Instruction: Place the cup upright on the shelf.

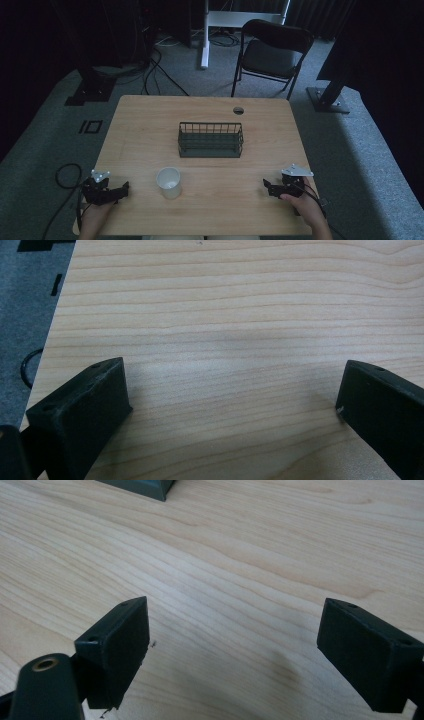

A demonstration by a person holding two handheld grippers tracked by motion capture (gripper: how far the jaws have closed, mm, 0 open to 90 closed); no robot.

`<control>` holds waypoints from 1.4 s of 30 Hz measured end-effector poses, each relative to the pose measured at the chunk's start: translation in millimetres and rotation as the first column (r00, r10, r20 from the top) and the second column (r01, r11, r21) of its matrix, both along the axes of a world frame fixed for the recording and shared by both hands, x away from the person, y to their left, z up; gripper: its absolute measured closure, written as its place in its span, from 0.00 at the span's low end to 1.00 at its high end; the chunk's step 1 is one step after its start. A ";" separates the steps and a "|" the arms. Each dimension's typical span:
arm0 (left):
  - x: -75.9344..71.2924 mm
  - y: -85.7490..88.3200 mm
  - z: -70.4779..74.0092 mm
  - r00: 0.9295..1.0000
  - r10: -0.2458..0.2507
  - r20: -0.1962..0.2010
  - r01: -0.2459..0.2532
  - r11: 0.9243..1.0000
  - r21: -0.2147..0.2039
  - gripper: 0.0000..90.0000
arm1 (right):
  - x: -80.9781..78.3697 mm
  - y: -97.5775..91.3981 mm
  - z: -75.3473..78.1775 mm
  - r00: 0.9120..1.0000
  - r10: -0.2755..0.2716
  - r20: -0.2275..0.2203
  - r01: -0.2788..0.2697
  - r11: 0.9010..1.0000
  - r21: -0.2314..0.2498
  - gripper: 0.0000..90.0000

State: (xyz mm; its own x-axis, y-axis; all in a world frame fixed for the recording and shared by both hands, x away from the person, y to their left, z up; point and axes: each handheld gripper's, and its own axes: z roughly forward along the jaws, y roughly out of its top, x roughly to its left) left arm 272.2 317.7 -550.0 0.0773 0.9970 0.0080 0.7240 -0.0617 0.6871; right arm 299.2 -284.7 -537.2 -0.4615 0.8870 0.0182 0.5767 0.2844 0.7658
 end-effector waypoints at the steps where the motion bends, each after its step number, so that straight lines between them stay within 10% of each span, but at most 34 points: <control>1: 0.0 0.0 0.0 1.000 0.000 0.000 0.000 1.000 0.000 0.01 | 0.2 0.8 0.3 1.000 0.003 0.001 -0.003 1.000 -0.001 0.15; 42: 0.0 0.0 0.0 1.000 0.000 -0.001 0.000 1.000 0.000 0.01 | 4.1 45.4 5.0 0.988 0.149 0.029 -0.150 0.989 0.008 0.15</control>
